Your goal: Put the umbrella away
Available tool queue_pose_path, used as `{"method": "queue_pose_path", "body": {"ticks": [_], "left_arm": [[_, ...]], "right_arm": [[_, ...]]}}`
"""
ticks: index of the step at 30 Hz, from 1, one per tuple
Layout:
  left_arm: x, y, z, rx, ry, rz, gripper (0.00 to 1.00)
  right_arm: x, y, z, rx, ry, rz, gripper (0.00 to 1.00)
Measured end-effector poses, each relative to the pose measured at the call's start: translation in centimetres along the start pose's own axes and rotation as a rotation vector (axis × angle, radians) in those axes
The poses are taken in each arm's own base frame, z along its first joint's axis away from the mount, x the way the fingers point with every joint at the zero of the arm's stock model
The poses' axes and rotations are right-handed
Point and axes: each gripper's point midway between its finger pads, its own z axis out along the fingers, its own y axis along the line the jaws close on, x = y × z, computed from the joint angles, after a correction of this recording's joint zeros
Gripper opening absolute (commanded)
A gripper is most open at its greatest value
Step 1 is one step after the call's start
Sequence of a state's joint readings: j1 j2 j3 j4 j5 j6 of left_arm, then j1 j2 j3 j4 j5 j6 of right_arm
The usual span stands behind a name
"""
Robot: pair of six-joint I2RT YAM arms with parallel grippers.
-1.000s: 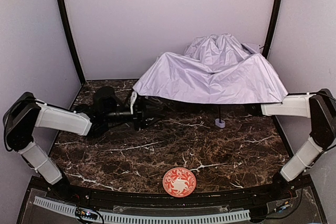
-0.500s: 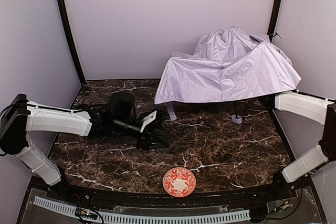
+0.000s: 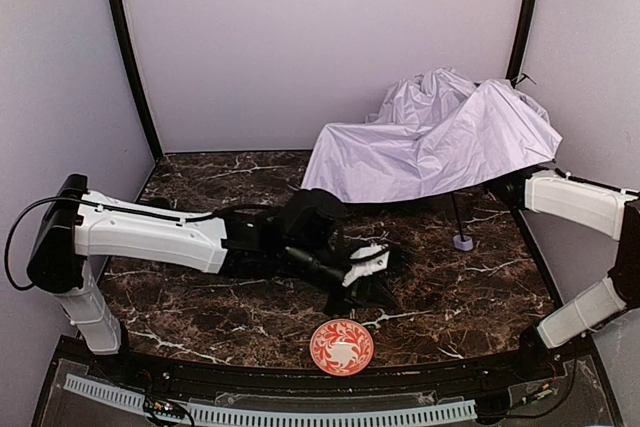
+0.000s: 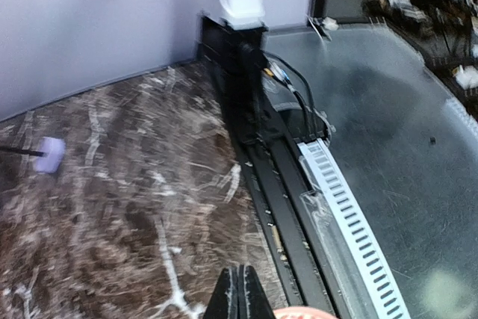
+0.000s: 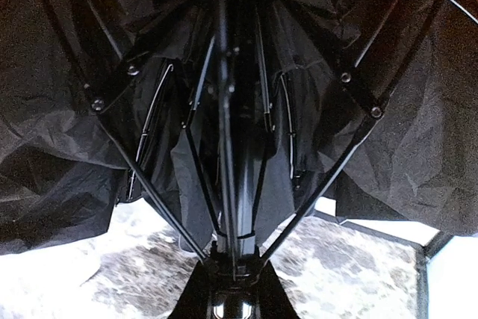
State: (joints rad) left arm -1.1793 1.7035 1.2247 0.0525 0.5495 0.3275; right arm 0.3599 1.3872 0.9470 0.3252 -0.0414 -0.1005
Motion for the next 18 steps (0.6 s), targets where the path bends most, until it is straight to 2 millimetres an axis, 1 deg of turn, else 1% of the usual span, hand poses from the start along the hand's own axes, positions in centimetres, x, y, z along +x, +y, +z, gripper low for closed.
{"method": "queue_pose_path", "body": {"ticks": [1,5,8,11,14,16,18], "left_arm": [[0.0,-0.8,1.3,0.016,0.019,0.018,0.00],[2.2,-4.0,6.6,0.070,0.170,0.048,0.00],[3.1,-5.5,10.0,0.045,0.272,0.083,0.00],[3.5,-7.3,12.2,-0.038,0.374,0.129,0.00],[3.7,-9.5,14.1,-0.143,0.470,0.190,0.00],[4.4,-10.5,14.7,-0.203,0.526,0.219,0.00],[5.7,-11.7,15.1,-0.263,0.594,0.245,0.00]], "right_arm": [[0.2,-0.2,0.0,0.015,0.010,-0.003,0.00],[1.4,-1.1,-0.3,0.064,0.064,-0.010,0.00],[2.3,-1.6,-0.6,0.095,0.111,-0.015,0.00],[2.5,-2.0,-1.6,0.120,0.140,-0.020,0.00],[1.6,-2.2,-3.3,0.136,0.126,-0.017,0.00],[0.9,-2.2,-4.3,0.138,0.108,-0.011,0.00],[0.5,-2.3,-4.9,0.140,0.095,-0.008,0.00]]}}
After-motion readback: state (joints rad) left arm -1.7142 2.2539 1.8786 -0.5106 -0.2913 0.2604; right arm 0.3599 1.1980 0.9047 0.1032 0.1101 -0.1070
